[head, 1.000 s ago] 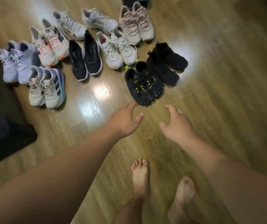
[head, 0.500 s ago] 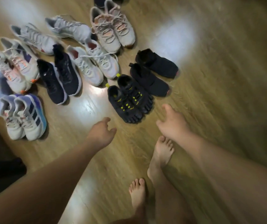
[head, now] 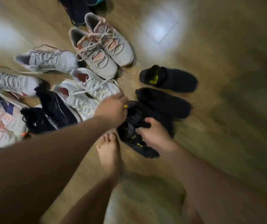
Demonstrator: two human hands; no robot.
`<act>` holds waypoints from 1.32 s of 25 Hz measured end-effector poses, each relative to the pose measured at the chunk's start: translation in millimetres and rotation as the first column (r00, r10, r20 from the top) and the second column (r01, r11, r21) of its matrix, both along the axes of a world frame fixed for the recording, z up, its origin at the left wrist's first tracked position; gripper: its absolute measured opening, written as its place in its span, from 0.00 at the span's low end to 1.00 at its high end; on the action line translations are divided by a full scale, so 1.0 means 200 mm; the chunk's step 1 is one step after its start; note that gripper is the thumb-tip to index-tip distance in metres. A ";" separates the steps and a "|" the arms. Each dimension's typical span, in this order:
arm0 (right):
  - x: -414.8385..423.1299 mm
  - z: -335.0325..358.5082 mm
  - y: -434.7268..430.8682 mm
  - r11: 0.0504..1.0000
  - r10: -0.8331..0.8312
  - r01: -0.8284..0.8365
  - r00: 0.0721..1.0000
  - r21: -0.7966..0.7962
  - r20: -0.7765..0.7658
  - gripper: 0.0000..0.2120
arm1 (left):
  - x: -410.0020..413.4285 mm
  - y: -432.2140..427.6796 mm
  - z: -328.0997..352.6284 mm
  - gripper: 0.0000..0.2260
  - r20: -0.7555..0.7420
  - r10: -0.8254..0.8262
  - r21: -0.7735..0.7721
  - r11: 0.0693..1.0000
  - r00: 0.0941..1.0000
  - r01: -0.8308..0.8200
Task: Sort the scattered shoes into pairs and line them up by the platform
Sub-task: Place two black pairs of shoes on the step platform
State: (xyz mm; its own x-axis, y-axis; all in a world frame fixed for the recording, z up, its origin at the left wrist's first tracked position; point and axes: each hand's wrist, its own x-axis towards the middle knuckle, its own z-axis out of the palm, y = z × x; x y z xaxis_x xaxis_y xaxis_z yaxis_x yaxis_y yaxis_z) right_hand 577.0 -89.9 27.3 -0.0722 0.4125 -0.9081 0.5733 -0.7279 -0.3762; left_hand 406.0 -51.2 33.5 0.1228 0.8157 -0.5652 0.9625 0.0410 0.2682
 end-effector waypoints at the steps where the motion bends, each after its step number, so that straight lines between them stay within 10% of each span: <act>1: -0.13 -0.09 -0.03 0.995 -0.077 0.074 0.996 -0.067 -0.044 0.34 | -0.06 0.13 -0.06 0.19 -0.031 -0.213 0.063 0.975 0.977 0.214; 5: -0.52 -0.38 -0.08 0.964 -0.234 0.229 0.972 -0.137 -0.017 0.47 | -0.06 0.47 -0.30 0.35 -0.217 -0.829 -0.042 0.536 0.516 0.843; 10: -0.56 -0.52 -0.05 0.986 -0.169 0.164 0.970 0.042 0.174 0.37 | 0.05 0.62 -0.39 0.36 -0.344 -0.893 0.167 0.245 0.290 0.955; 16: -0.38 -0.46 -0.17 0.962 -0.264 0.231 0.923 0.146 0.281 0.11 | 0.11 0.68 -0.38 0.25 -0.450 -0.869 -0.098 0.277 0.206 0.956; 20: -0.06 -0.40 -0.28 0.963 -0.260 0.211 0.888 0.167 0.379 0.08 | 0.18 0.68 -0.40 0.31 -0.110 -0.939 -0.166 0.339 0.324 0.926; 26: 0.43 -0.37 -0.40 0.986 -0.086 -0.001 0.855 0.168 0.511 0.10 | 0.32 0.47 -0.46 0.31 -0.178 -0.973 -0.368 0.205 0.148 0.907; 33: 0.97 -0.10 -0.55 0.966 -0.099 -0.049 0.839 0.255 0.535 0.15 | 0.70 0.36 -0.19 0.19 -0.089 -0.864 -0.267 0.500 0.496 0.824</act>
State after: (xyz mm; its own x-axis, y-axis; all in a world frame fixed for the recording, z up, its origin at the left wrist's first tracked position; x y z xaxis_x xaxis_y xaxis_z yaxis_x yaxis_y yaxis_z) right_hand 770.4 -199.8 8.2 0.4111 0.6238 -0.6648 0.7205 -0.6690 -0.1822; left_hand 545.9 20.8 -5.2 0.5771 0.2681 -0.7714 0.5847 -0.7951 0.1611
